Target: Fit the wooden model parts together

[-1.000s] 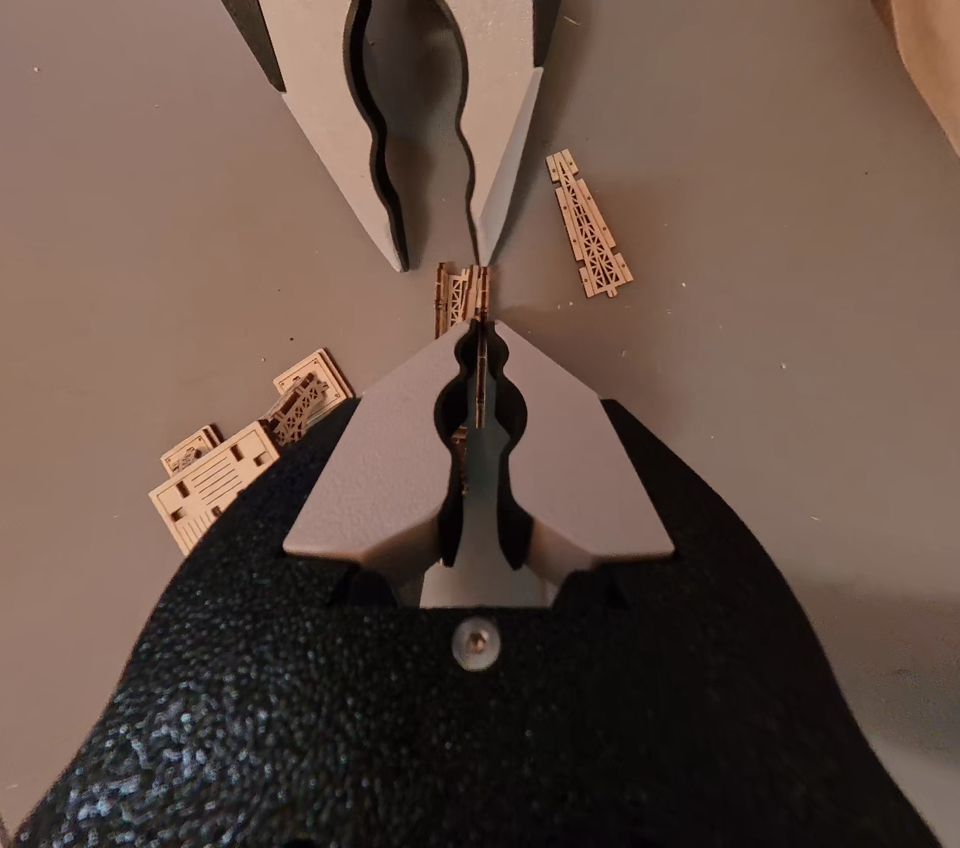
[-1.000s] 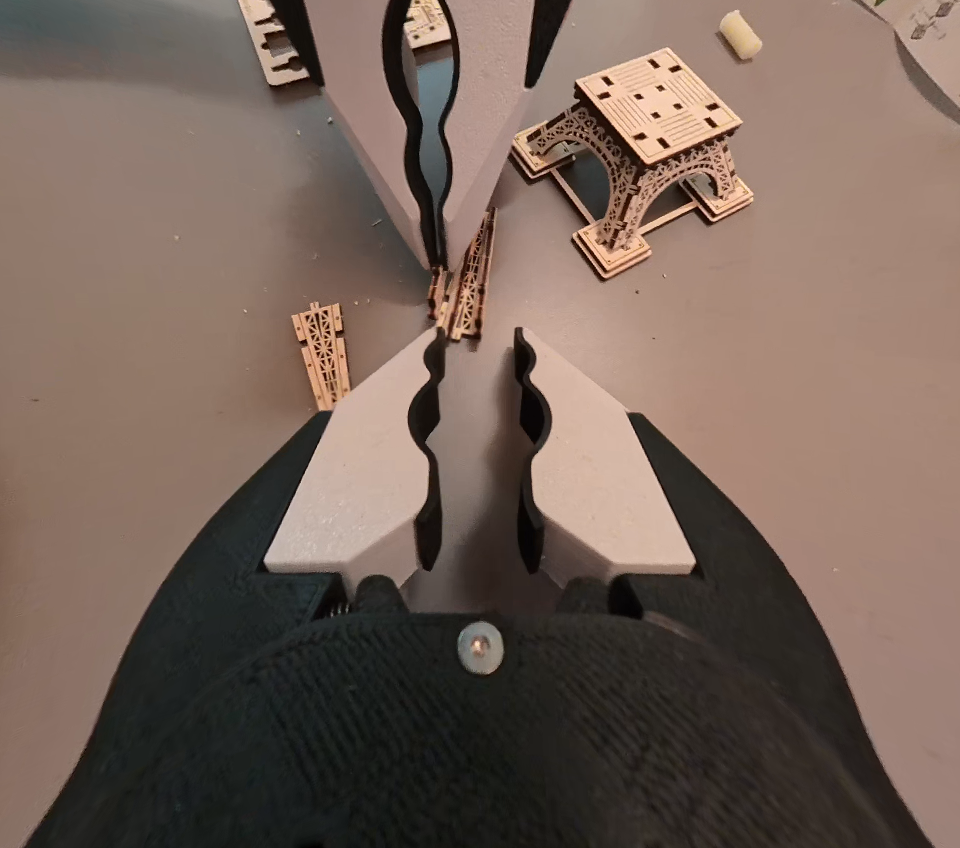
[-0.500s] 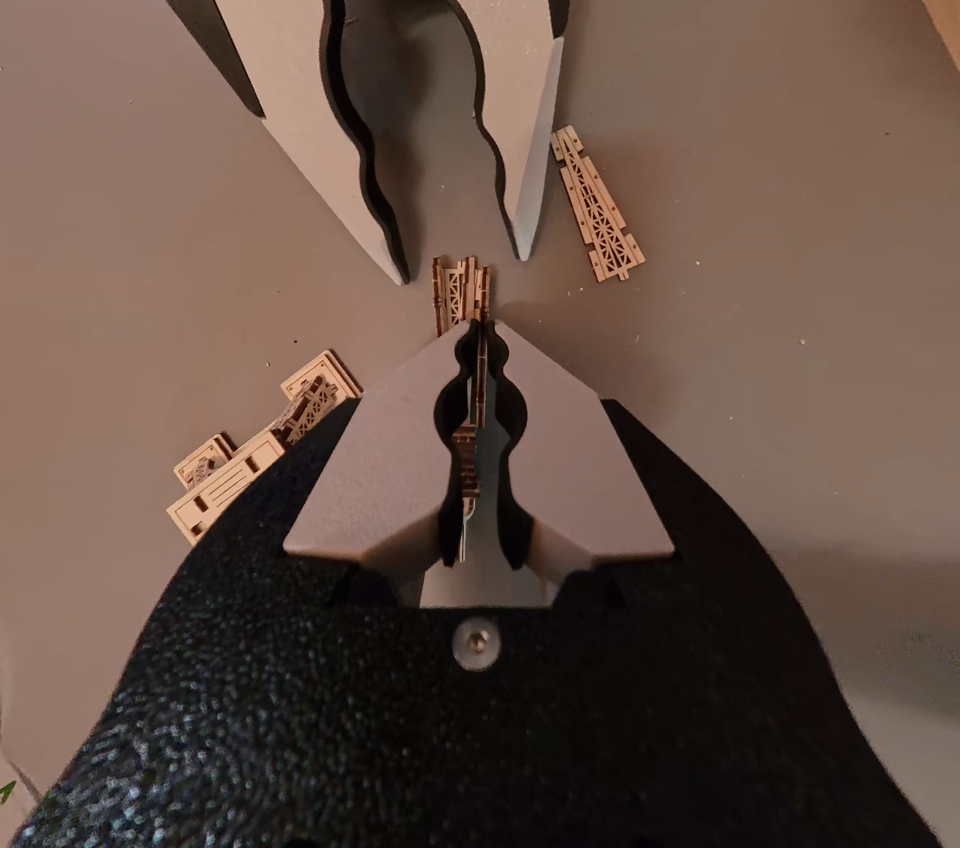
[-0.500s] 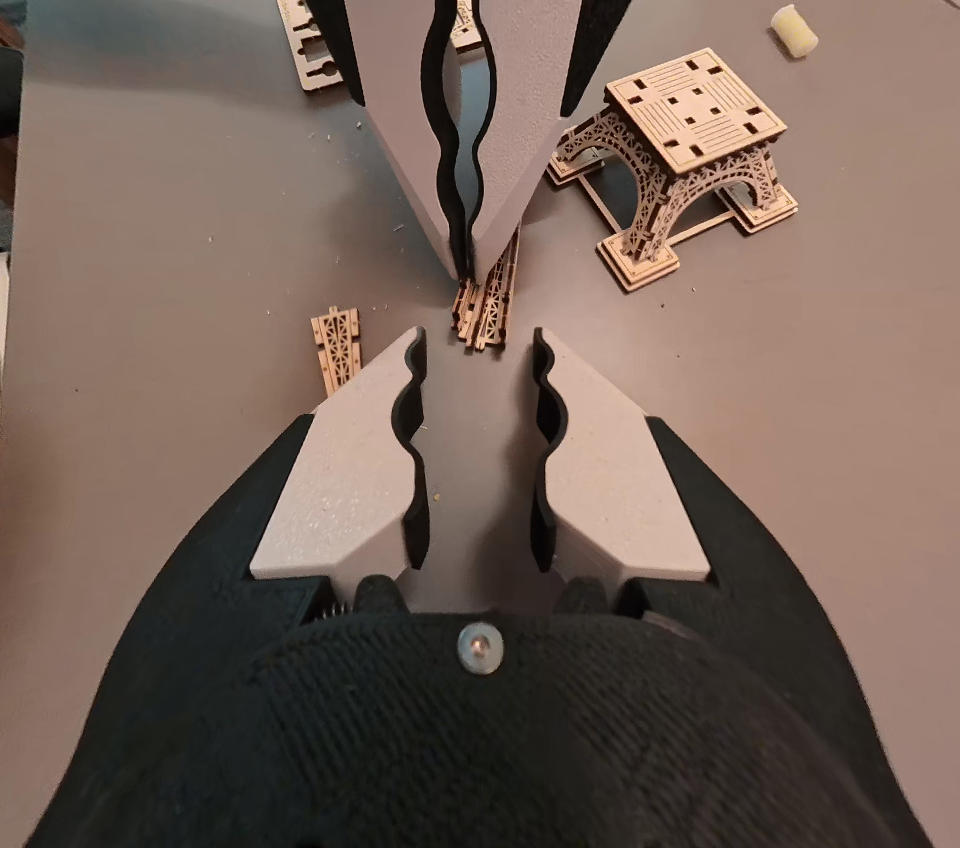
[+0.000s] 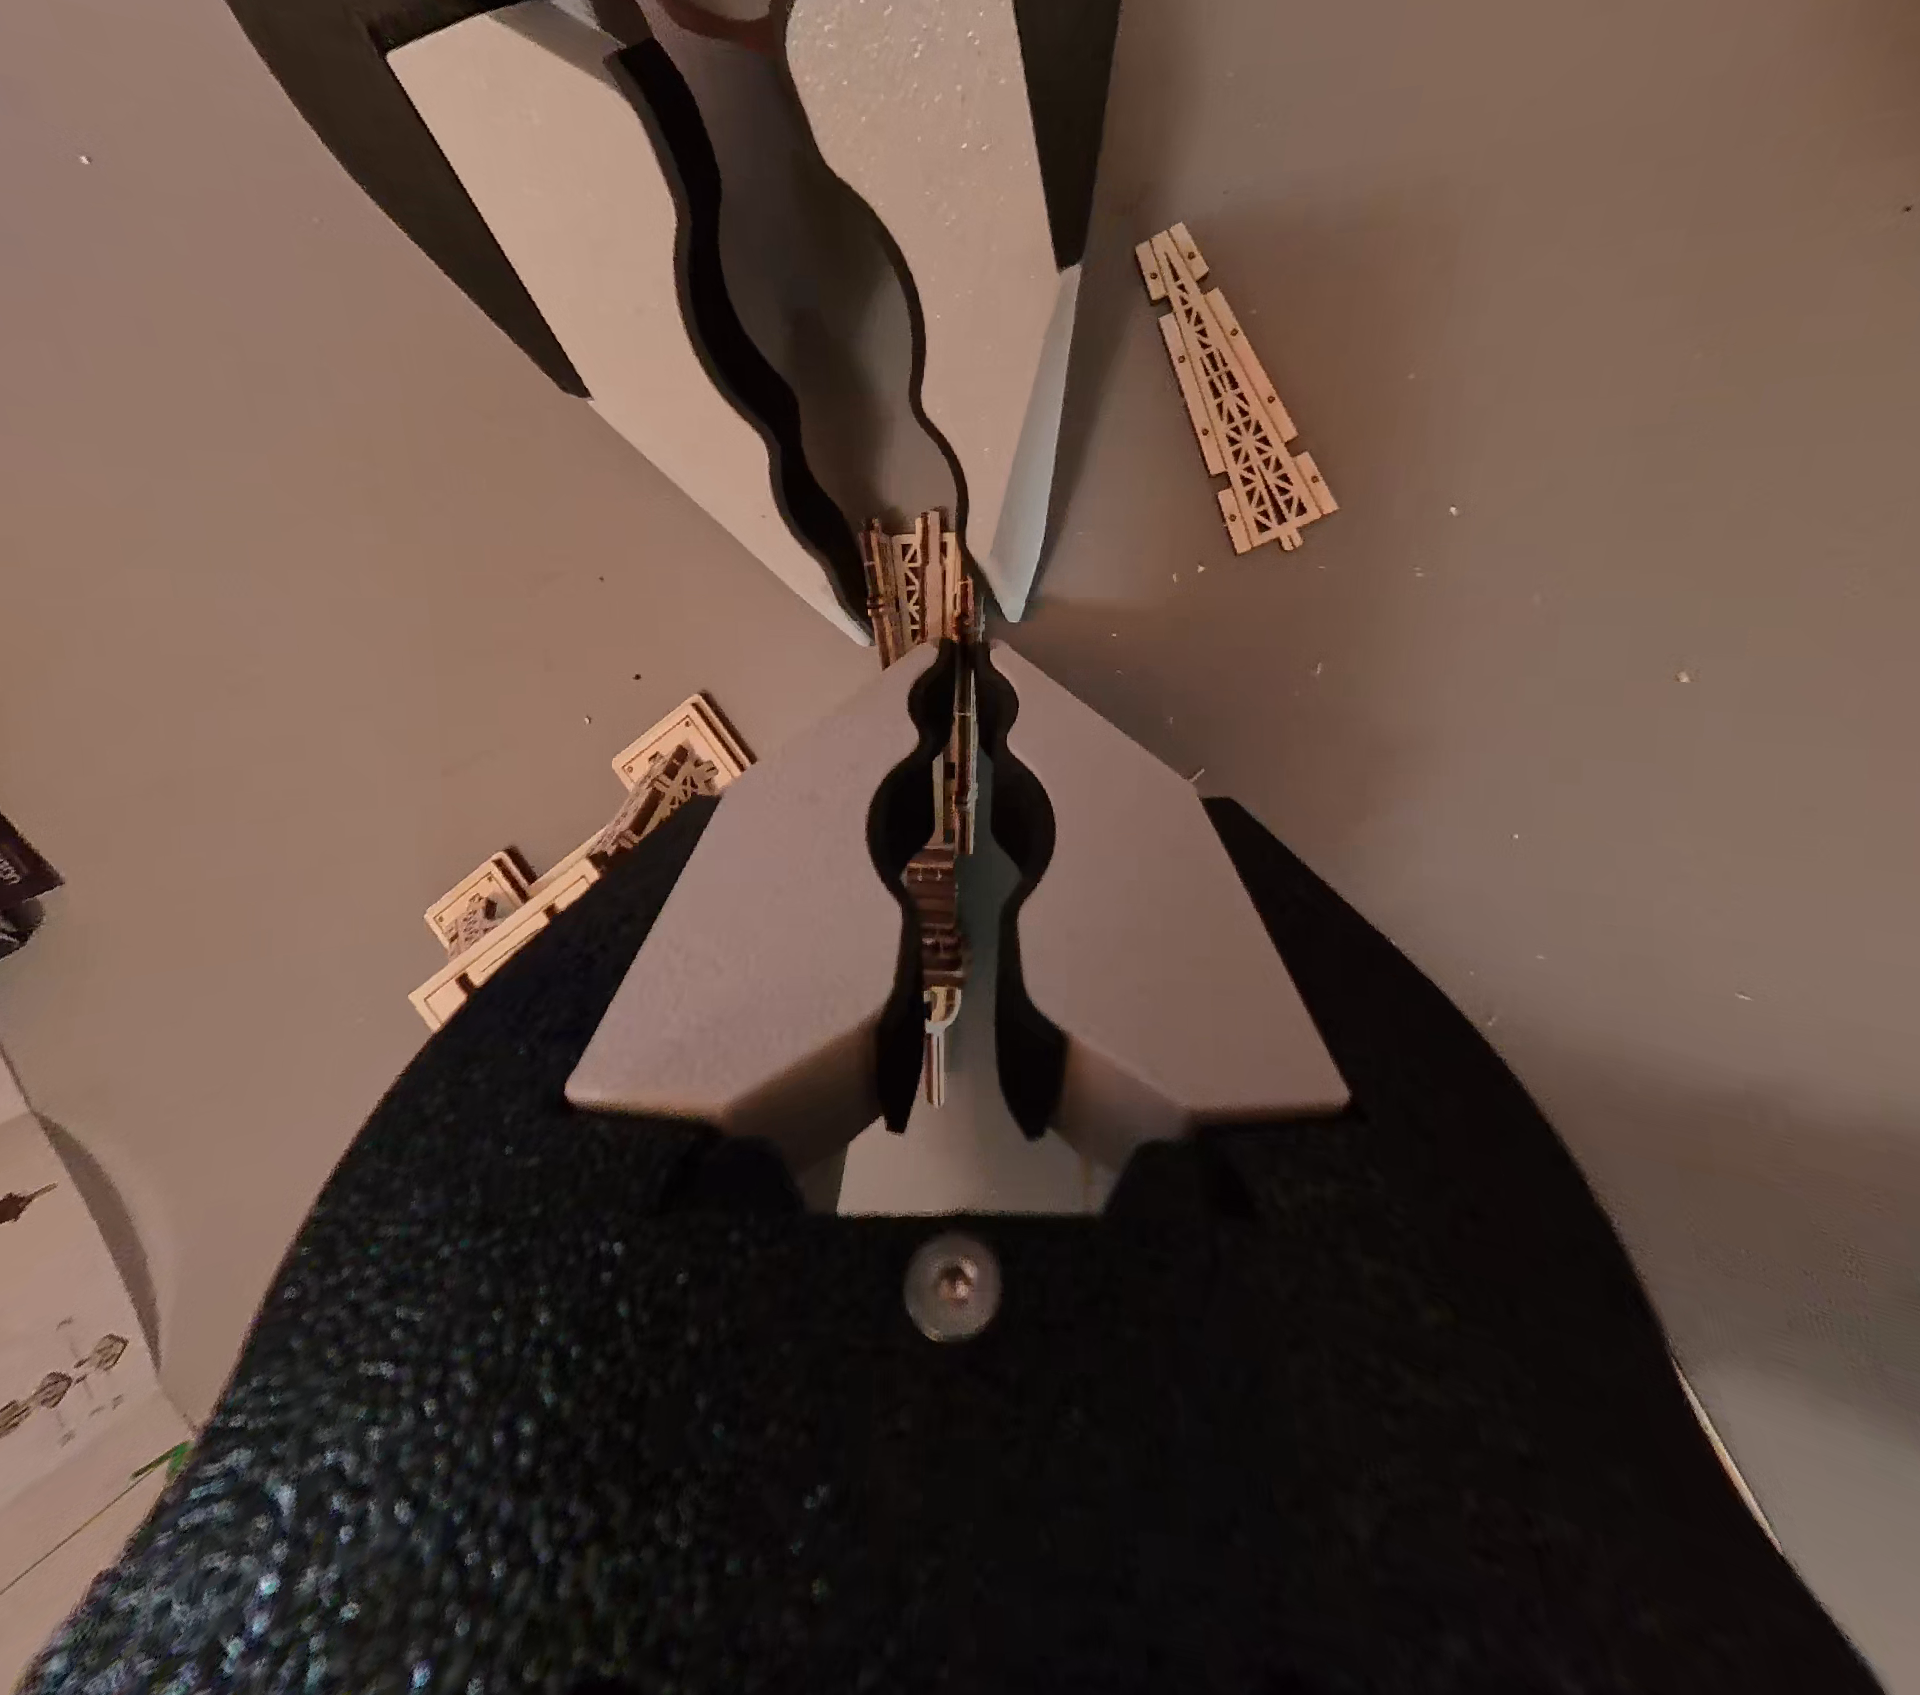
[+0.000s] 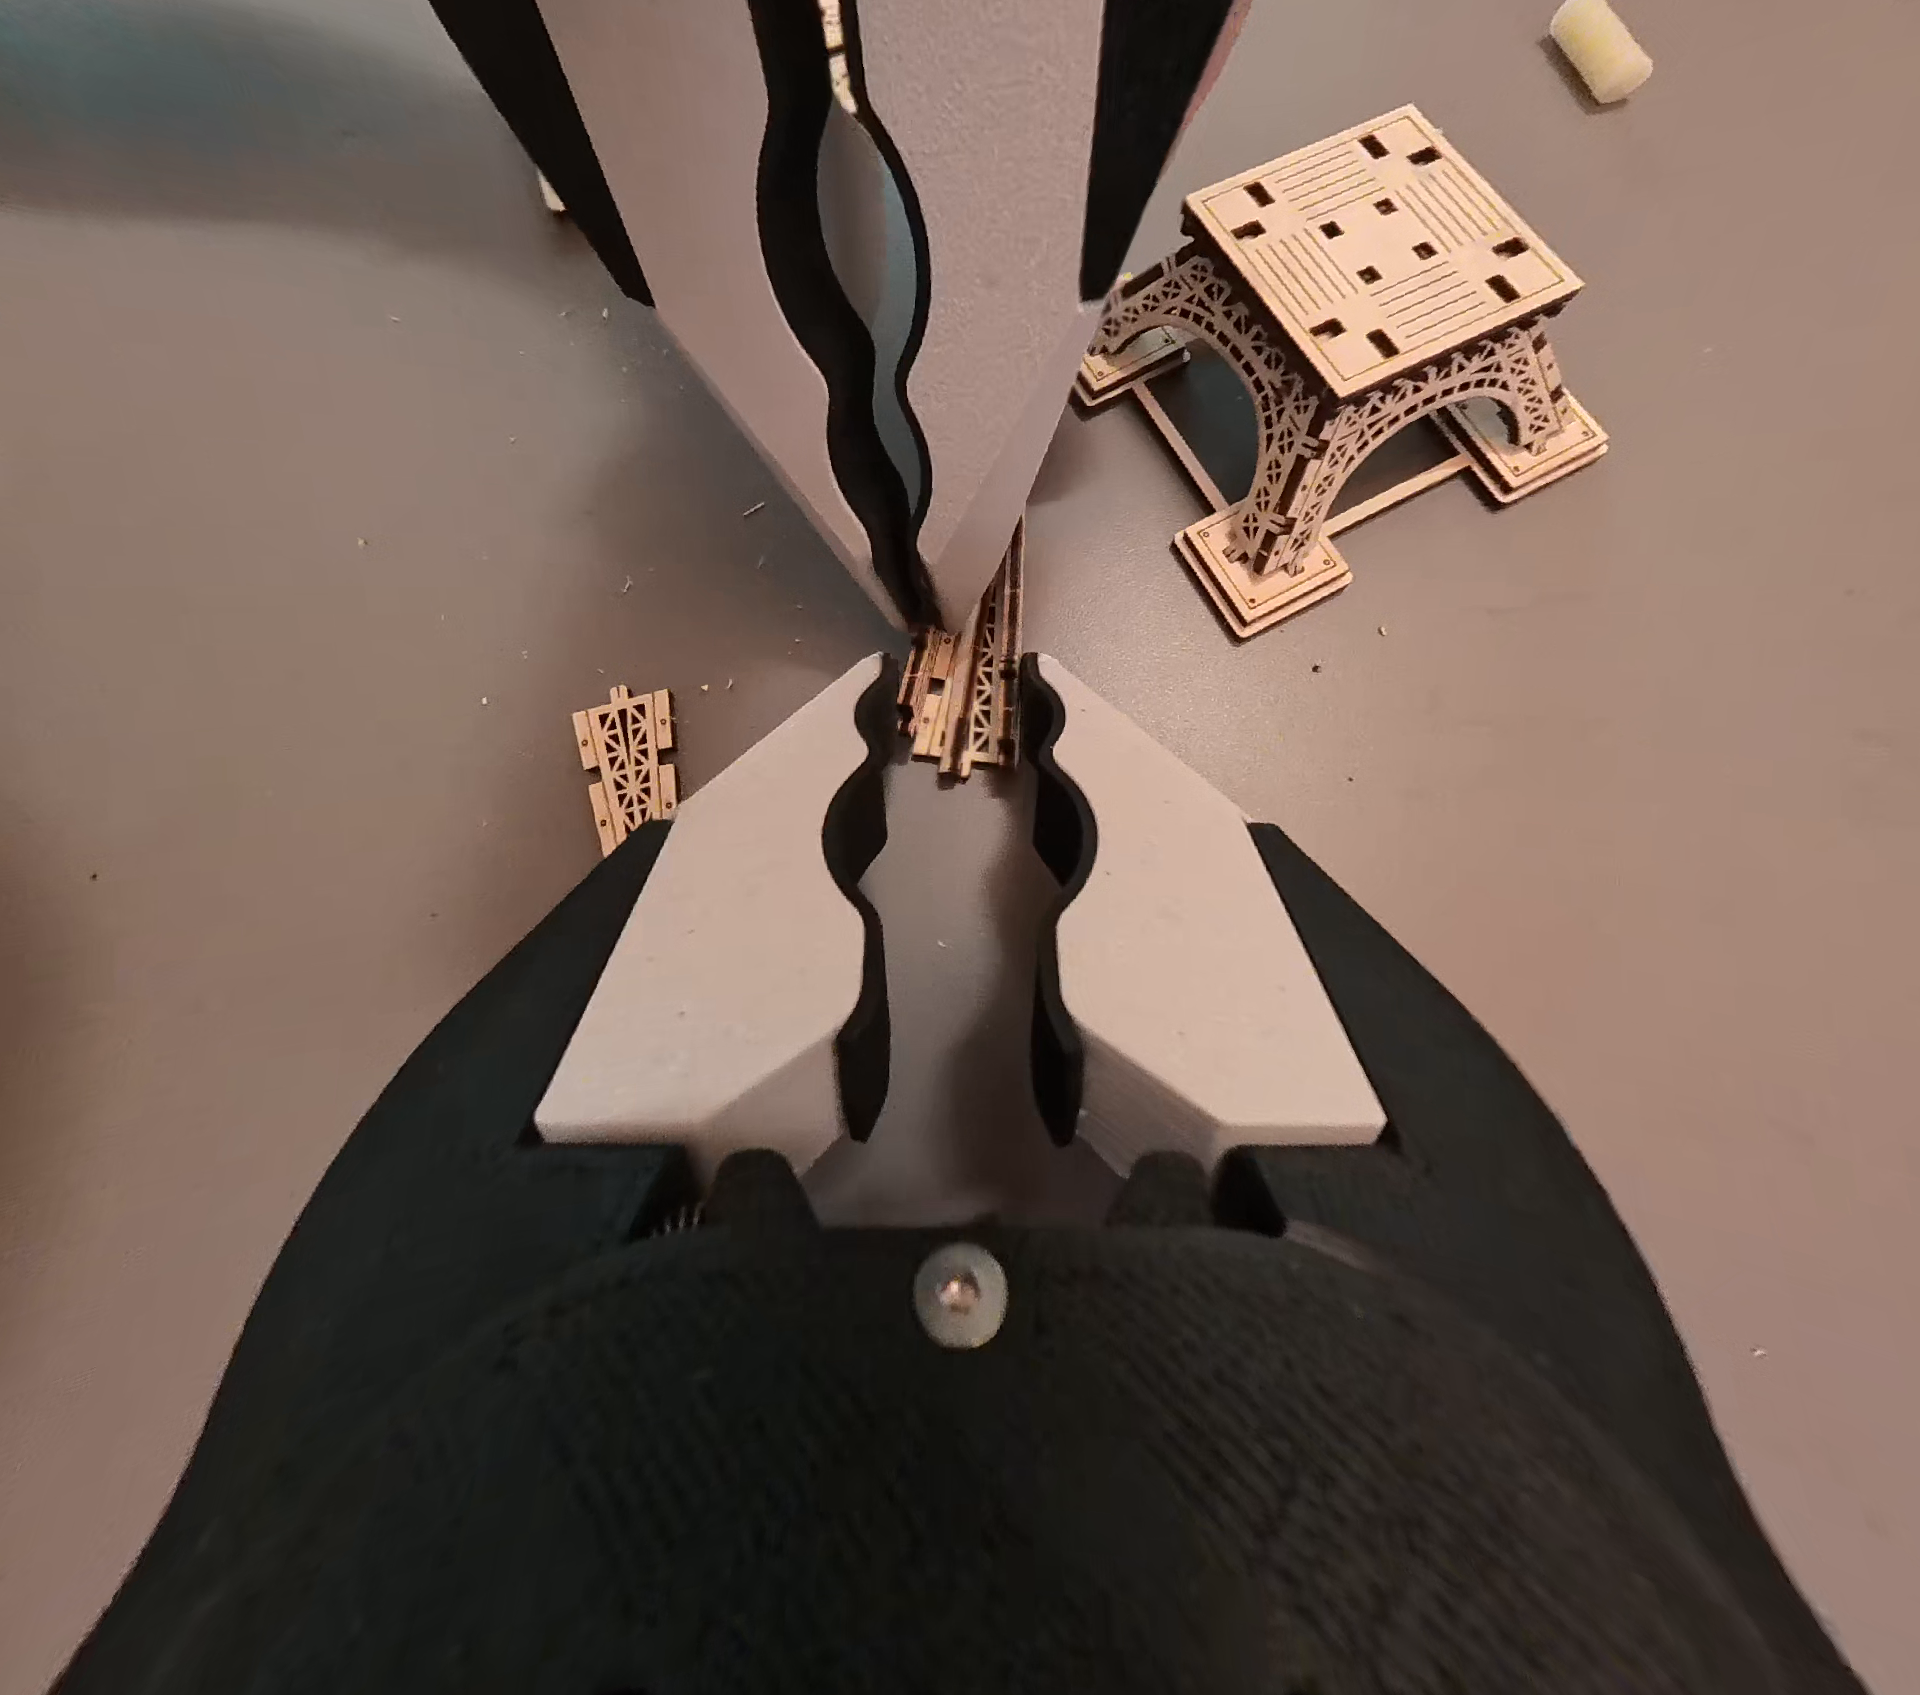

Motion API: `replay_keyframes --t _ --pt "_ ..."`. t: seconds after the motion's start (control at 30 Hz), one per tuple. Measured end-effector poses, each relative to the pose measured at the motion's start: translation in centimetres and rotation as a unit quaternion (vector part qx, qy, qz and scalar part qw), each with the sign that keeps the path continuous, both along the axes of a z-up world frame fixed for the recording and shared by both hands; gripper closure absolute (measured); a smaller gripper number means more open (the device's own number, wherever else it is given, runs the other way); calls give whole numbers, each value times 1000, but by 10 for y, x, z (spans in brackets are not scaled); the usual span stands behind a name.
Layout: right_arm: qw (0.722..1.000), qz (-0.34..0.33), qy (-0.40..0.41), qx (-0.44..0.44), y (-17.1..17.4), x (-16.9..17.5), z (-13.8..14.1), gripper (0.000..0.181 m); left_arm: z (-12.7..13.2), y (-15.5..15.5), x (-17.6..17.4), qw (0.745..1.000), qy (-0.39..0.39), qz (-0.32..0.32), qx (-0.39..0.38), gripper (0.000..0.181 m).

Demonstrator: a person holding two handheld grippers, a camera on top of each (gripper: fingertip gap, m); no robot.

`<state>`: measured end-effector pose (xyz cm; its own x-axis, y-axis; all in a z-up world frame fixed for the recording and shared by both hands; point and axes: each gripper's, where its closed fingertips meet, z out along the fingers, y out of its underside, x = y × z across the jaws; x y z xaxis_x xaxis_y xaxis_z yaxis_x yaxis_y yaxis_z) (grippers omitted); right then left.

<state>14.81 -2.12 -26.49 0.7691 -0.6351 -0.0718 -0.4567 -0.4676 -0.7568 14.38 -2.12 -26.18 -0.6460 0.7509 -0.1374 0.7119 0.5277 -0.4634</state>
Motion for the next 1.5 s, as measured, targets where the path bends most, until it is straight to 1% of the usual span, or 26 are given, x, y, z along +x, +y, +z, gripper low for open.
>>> replay_keyframes --t 0.13,0.33,0.47,0.63,0.83,0.97,1.13,1.2,1.37,1.43,1.5 --pt "1000 2 10 9 -1 0 0 163 1 -2 1 1000 -4 8 -6 179" --pt "1000 3 10 9 -1 0 0 163 2 -2 2 1000 -6 18 -24 177" --pt "1000 3 2 1 -1 0 0 164 6 3 4 999 -1 32 -38 177" --pt "1000 3 -5 -6 -1 1 -1 164 6 9 9 998 -13 52 -46 174" --pt "1000 3 -9 -10 -1 1 -1 164 16 22 7 993 -14 81 -81 171" --pt "1000 3 -9 -10 -1 1 -1 163 11 27 10 986 -53 116 -107 170" --pt "1000 16 -14 -13 1 -1 -1 163 4 19 19 974 -101 137 -151 175" --pt "1000 18 -11 -11 2 -1 -1 163 2 16 19 975 -89 137 -149 176" --pt "1000 20 -12 -12 2 -1 -1 163 3 13 20 977 -69 128 -158 168" --pt "1000 20 -16 -15 2 -1 -1 163 1 13 18 978 -64 123 -156 169" --pt "1000 20 -15 -14 2 -1 -1 163 3 14 19 976 -65 128 -163 166"
